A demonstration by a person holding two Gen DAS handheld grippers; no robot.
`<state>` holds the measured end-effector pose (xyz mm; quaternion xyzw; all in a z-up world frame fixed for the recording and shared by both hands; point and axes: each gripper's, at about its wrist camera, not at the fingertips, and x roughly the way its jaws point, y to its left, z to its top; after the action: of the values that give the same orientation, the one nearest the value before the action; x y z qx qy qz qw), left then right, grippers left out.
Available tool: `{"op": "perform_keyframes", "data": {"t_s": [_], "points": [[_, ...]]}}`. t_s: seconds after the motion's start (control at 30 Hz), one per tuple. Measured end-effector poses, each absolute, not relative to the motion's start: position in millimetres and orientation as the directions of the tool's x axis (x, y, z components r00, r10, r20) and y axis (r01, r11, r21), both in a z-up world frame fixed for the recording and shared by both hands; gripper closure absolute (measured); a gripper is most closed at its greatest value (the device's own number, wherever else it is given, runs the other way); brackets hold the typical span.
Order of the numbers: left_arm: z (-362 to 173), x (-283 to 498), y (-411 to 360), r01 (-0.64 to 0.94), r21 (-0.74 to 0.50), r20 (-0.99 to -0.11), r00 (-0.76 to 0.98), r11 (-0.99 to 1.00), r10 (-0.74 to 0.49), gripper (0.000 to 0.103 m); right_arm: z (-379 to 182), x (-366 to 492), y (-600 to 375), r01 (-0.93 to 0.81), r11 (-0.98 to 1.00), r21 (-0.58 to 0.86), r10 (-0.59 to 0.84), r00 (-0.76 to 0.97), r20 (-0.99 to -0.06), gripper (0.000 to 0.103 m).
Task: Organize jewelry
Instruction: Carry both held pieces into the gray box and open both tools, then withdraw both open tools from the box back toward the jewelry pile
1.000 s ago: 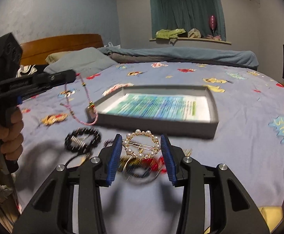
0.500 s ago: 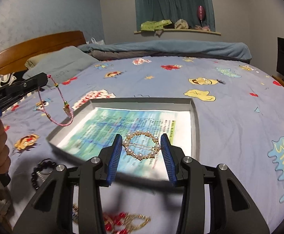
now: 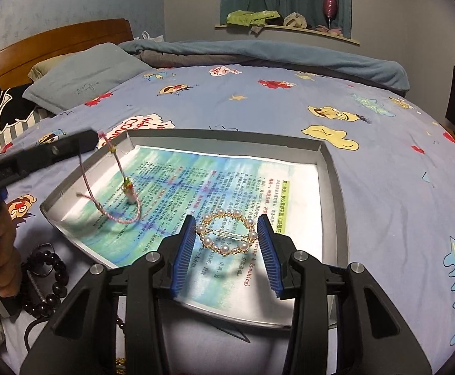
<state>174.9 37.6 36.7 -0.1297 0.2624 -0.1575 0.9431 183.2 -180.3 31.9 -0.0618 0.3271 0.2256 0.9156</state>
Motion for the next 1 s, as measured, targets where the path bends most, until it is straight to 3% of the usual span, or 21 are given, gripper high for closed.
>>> {"op": "perform_keyframes", "data": {"t_s": [0.2, 0.27, 0.33, 0.4, 0.53, 0.57, 0.73, 1.0], "points": [[24.6, 180.9, 40.4, 0.189, -0.307, -0.524, 0.785, 0.933, -0.331, 0.099, 26.1, 185.9, -179.2, -0.448, 0.894, 0.028, 0.362, 0.683, -0.634, 0.062], [24.4, 178.7, 43.0, 0.171, -0.303, -0.524, 0.792, 0.938, -0.314, 0.078, 24.9, 185.7, -178.8, -0.445, 0.895, 0.024, 0.357, 0.684, -0.636, 0.062], [25.8, 175.8, 46.2, 0.146, -0.299, -0.522, 0.802, 0.943, -0.290, 0.065, 24.8, 185.6, -179.3, -0.440, 0.897, 0.023, 0.354, 0.687, -0.634, 0.061], [26.1, 173.4, 49.0, 0.141, -0.304, -0.519, 0.805, 0.942, -0.288, 0.065, 24.5, 186.3, -179.5, -0.439, 0.898, 0.024, 0.353, 0.688, -0.634, 0.059], [27.6, 167.3, 50.2, 0.125, -0.290, -0.510, 0.819, 0.949, -0.263, 0.034, 26.3, 178.6, -181.5, -0.439, 0.898, 0.017, 0.362, 0.717, -0.596, 0.037], [29.0, 166.0, 49.7, 0.126, -0.286, -0.503, 0.824, 0.950, -0.260, 0.027, 27.6, 176.3, -182.4, -0.438, 0.899, 0.015, 0.363, 0.725, -0.585, 0.036], [36.6, 152.4, 43.8, 0.114, -0.227, -0.461, 0.862, 0.967, -0.209, 0.010, 35.4, 164.0, -192.6, -0.424, 0.905, 0.027, 0.377, 0.770, -0.515, 0.020], [51.6, 121.2, 31.8, 0.131, -0.170, -0.407, 0.893, 0.977, -0.191, 0.007, 42.9, 149.7, -199.5, -0.395, 0.919, 0.015, 0.361, 0.824, -0.436, 0.008]]}}
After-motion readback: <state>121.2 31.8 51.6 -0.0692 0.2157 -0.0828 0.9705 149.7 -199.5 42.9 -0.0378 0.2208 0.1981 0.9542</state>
